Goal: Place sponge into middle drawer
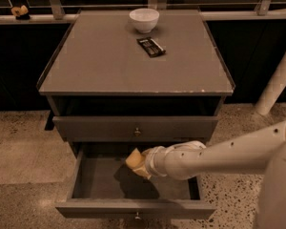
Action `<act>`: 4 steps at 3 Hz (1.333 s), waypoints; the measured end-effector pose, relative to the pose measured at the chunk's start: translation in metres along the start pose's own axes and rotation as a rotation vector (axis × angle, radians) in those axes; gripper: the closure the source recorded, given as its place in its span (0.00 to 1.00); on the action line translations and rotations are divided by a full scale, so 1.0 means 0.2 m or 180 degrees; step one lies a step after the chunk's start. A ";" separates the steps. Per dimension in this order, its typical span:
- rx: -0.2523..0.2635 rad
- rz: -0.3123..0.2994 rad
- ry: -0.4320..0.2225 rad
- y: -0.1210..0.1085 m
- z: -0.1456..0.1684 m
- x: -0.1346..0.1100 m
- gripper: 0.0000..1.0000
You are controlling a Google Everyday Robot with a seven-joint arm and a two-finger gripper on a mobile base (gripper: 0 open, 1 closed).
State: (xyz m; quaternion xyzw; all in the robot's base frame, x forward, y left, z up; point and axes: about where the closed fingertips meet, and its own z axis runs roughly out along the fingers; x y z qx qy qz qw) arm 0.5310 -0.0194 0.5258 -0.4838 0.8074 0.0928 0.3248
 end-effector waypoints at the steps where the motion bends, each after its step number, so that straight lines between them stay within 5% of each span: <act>1: -0.0040 0.0125 0.0128 -0.01 0.23 0.06 1.00; 3: 0.0003 0.0169 0.0387 0.11 0.58 0.13 1.00; 4: 0.0064 0.0163 0.0339 0.16 0.59 0.12 1.00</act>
Offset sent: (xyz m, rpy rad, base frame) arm 0.0262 0.0640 -0.1433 -0.1033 0.1228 -0.0818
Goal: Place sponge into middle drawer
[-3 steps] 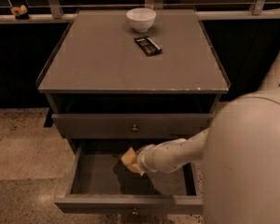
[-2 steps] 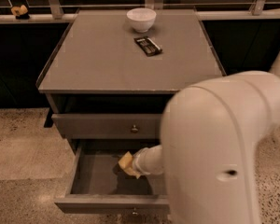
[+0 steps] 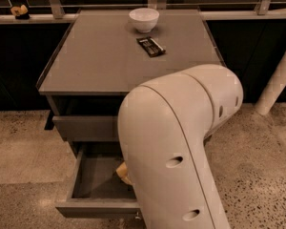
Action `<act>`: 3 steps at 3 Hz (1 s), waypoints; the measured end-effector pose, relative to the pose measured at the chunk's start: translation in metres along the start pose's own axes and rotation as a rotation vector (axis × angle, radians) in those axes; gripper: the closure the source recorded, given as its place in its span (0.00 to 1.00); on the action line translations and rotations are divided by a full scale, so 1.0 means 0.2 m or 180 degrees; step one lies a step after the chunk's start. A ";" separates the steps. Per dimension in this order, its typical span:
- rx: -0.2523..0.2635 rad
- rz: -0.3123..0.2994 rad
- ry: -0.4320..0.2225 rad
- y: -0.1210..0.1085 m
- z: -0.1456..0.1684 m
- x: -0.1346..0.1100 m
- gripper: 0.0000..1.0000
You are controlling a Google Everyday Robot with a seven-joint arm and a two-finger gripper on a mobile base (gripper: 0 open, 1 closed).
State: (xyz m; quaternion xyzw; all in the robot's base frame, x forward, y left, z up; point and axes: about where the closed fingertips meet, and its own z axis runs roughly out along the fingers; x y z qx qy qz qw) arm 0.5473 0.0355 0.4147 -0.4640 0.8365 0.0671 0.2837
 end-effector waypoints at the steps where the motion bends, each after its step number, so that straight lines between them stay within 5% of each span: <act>1: 0.0119 0.0039 -0.0122 0.01 -0.08 -0.01 1.00; 3: 0.0092 0.0101 -0.0256 -0.02 -0.11 0.03 1.00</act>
Offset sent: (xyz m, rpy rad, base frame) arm -0.0063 -0.0023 0.0112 0.0172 -0.0337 -0.0190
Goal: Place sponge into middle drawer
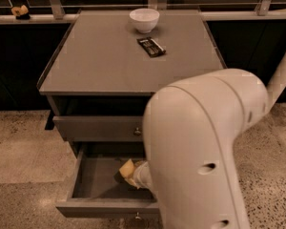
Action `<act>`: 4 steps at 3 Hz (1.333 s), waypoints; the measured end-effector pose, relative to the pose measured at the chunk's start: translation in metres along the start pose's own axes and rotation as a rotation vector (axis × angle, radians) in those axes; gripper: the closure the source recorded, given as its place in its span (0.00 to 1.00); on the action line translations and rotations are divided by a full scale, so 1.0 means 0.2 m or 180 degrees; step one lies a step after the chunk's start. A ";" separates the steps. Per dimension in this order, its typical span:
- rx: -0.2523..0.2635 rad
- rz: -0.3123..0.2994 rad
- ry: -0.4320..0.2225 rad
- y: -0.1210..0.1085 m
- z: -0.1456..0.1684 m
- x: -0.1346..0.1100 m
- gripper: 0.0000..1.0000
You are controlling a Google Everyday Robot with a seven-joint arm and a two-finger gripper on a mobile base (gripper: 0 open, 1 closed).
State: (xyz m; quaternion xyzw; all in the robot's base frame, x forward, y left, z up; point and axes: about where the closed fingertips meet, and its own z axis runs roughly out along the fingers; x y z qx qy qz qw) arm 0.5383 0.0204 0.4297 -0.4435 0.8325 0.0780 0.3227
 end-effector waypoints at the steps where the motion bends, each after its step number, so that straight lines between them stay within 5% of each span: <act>1: -0.0278 0.0402 -0.0326 0.09 0.11 -0.04 1.00; 2: -0.0532 0.0855 -0.0571 0.12 0.22 -0.06 1.00; 3: -0.0465 0.0778 -0.0684 -0.02 0.14 0.06 1.00; 4: -0.0454 0.0599 -0.0727 -0.04 0.11 0.09 0.82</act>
Offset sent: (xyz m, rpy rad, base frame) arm 0.0153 -0.1339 -0.0222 0.4339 -0.0925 0.1310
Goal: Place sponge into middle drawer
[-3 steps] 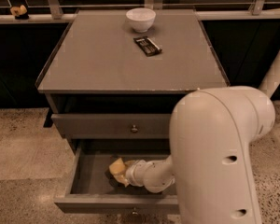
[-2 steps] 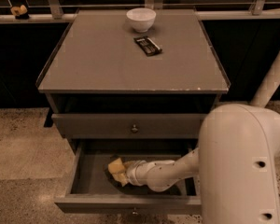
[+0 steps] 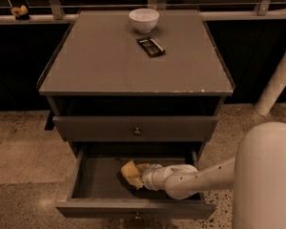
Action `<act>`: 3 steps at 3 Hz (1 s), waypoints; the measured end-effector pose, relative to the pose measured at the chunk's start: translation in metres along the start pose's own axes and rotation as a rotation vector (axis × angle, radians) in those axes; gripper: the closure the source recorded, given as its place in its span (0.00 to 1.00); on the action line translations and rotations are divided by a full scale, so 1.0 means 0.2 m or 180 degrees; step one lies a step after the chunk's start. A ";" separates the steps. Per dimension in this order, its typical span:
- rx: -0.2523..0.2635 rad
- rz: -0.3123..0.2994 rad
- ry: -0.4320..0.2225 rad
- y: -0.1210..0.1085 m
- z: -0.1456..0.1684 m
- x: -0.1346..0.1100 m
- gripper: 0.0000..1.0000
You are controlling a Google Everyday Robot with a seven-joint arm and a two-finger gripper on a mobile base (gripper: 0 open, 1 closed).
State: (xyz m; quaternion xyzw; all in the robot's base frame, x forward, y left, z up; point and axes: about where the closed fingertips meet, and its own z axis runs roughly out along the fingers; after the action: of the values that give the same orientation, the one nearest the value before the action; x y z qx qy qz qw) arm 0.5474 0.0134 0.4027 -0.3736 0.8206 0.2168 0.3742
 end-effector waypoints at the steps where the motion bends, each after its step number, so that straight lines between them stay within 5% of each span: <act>1: -0.0003 -0.0002 0.0000 0.00 0.00 0.00 0.58; 3: -0.0003 -0.0002 0.0000 0.00 0.00 0.00 0.12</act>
Offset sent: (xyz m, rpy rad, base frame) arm 0.0000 0.0005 0.0000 0.0001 0.0000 0.0009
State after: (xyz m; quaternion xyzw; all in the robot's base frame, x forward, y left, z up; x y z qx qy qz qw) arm 0.5474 0.0140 0.4026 -0.3740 0.8204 0.2170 0.3741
